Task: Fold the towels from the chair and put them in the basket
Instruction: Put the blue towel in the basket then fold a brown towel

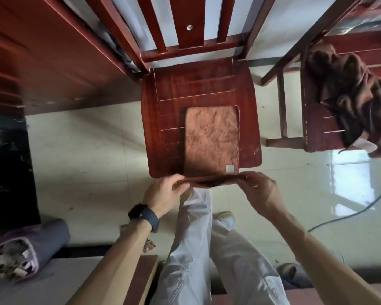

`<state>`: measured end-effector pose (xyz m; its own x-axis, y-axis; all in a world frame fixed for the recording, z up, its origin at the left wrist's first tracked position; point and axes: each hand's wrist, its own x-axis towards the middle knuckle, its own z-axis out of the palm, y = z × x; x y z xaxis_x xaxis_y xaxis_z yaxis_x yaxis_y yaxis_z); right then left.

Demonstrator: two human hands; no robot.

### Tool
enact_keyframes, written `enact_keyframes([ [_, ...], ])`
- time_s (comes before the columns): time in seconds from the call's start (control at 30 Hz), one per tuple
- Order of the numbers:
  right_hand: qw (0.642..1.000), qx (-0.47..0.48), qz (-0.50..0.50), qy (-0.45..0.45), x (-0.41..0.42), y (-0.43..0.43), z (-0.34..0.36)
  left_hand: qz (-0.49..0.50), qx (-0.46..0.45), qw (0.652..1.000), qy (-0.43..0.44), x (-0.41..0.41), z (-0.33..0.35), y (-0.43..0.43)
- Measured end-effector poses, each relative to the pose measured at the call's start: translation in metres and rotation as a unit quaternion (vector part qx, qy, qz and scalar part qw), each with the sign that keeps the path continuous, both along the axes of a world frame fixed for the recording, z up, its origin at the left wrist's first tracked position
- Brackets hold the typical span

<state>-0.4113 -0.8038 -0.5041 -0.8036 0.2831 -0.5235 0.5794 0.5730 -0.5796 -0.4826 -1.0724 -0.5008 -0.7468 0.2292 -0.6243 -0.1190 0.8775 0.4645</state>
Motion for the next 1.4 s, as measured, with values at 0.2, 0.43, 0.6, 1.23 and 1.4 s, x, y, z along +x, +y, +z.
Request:
enact_keyframes([
  [0.2,0.998,-0.010,-0.067,-0.017,-0.102,0.019,-0.018,0.128,0.112,0.985,-0.011,-0.097,-0.032,0.024],
  [0.43,0.985,-0.013,-0.160,-0.054,-0.172,0.021,-0.068,0.227,0.114,0.967,0.008,-0.164,-0.083,0.056],
  [0.6,0.984,0.003,-0.167,-0.062,-0.188,0.020,-0.088,0.224,0.083,0.971,0.009,-0.175,-0.103,0.062],
  [1.23,0.960,0.253,0.001,0.122,-0.157,-0.031,-0.086,-0.143,-0.024,0.951,0.273,-0.122,-0.108,0.071],
  [1.4,0.959,0.239,0.149,0.015,-0.128,-0.030,-0.114,-0.214,-0.072,0.951,0.211,-0.118,-0.126,0.069],
])
